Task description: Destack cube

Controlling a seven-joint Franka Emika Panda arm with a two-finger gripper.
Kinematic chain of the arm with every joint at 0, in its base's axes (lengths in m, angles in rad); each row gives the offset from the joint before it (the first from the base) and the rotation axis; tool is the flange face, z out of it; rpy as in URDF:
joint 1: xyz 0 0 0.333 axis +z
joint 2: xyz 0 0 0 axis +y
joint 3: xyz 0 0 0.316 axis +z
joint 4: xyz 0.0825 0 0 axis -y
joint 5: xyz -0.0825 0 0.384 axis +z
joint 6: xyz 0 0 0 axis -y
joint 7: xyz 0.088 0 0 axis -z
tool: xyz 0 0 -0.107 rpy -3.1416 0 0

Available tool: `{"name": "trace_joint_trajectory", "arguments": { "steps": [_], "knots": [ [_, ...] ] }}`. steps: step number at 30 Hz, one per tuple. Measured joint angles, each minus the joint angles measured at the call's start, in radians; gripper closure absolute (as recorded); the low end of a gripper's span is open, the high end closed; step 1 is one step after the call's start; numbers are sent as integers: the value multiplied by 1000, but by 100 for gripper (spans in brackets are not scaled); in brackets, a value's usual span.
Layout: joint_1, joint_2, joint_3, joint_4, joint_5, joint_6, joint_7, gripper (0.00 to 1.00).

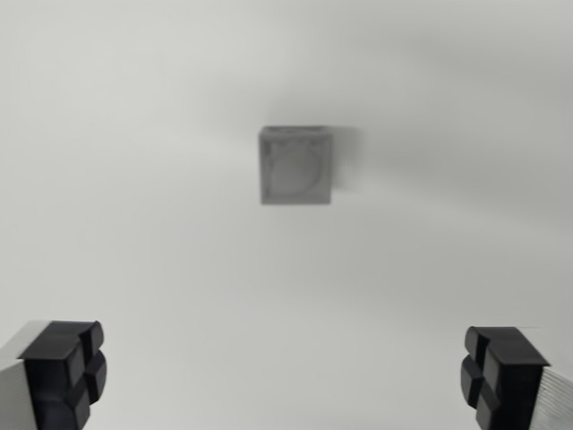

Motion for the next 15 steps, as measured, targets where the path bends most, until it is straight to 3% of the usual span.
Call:
{"name": "trace_joint_trajectory", "arguments": {
  "steps": [15],
  "knots": [
    [0,-19,0,29,0,-49,1,0]
  ]
}}
